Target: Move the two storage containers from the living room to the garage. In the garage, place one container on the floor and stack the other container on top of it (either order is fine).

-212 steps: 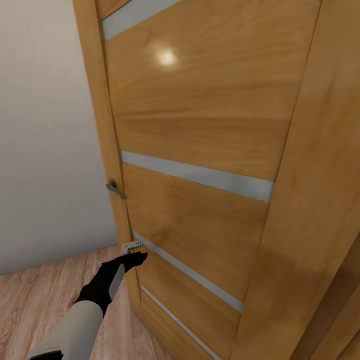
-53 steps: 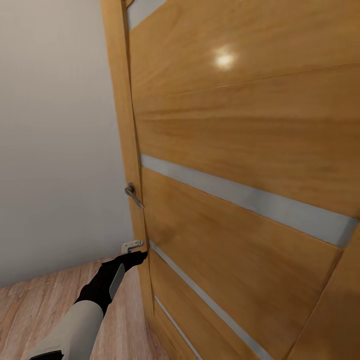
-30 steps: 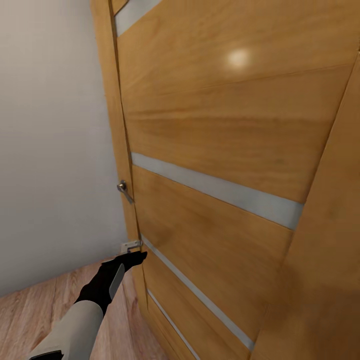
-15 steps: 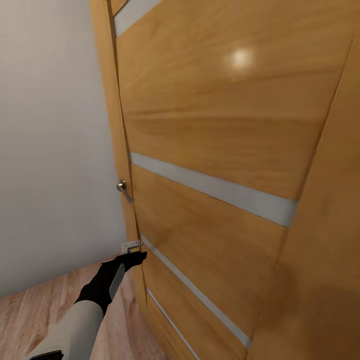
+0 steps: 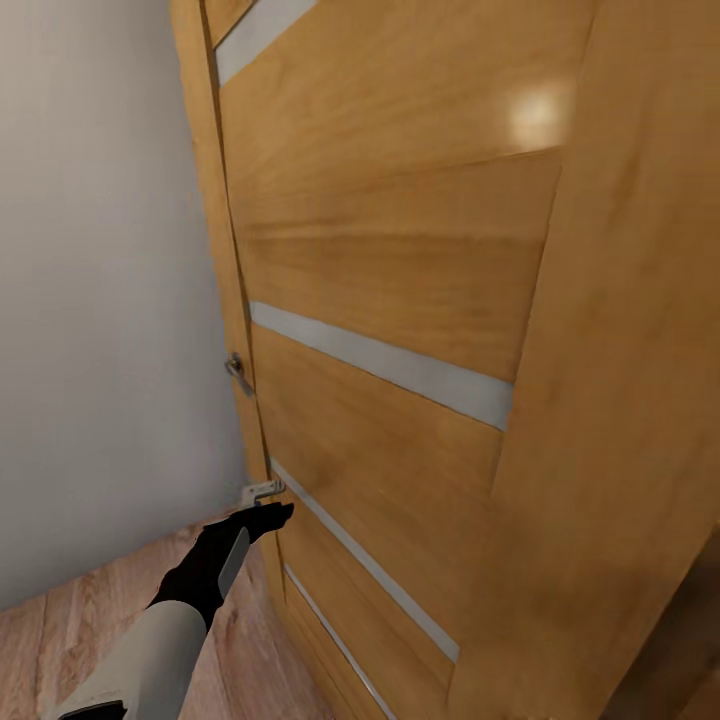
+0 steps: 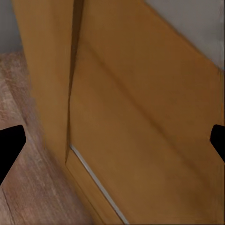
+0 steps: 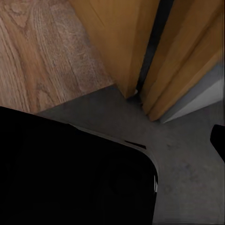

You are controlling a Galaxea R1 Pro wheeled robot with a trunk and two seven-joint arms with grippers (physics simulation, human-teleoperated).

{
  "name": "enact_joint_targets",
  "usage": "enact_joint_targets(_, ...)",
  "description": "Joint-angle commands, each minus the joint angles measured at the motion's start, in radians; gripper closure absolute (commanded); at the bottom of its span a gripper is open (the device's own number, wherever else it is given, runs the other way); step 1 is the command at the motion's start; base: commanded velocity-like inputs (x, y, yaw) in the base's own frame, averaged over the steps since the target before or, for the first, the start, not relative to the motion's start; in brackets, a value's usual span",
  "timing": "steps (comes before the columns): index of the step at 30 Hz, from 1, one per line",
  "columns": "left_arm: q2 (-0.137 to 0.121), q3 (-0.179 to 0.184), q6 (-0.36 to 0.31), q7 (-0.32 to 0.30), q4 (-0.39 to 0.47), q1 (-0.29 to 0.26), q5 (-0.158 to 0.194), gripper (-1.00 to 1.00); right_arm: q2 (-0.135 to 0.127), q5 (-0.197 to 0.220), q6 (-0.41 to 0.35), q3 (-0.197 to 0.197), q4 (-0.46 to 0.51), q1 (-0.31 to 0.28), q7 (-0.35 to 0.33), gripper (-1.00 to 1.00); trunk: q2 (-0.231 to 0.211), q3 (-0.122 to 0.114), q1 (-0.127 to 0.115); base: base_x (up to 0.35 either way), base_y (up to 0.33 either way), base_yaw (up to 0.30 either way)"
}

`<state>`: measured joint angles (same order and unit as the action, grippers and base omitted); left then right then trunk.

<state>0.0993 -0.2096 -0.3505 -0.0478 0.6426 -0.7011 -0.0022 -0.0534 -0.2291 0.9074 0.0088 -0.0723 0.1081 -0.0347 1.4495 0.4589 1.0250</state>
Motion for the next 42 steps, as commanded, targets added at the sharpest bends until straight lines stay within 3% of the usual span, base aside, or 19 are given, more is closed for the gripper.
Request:
enact_joint_targets(1, 0.002, -0.004, -0.007, -0.010, 0.002, 0.000, 0.021, -1.00, 0.000, 0.002, 0.004, 0.000, -0.001, 0.000, -0.004, -1.00, 0.000, 0.001, 0.000, 0.000, 0.000, -0.251)
enact_joint_targets(27, 0.002, -0.004, -0.007, -0.010, 0.002, 0.000, 0.021, -1.00, 0.000, 0.004, 0.003, 0.000, -0.001, -0.001, -0.004, -1.00, 0.000, 0.001, 0.000, 0.000, 0.000, -0.021)
enact_joint_targets(42, 0.002, -0.004, -0.007, -0.010, 0.002, 0.000, 0.021, -1.00, 0.000, 0.007, 0.004, -0.003, -0.001, -0.001, -0.004, -1.00, 0.000, 0.001, 0.000, 0.000, 0.000, -0.252)
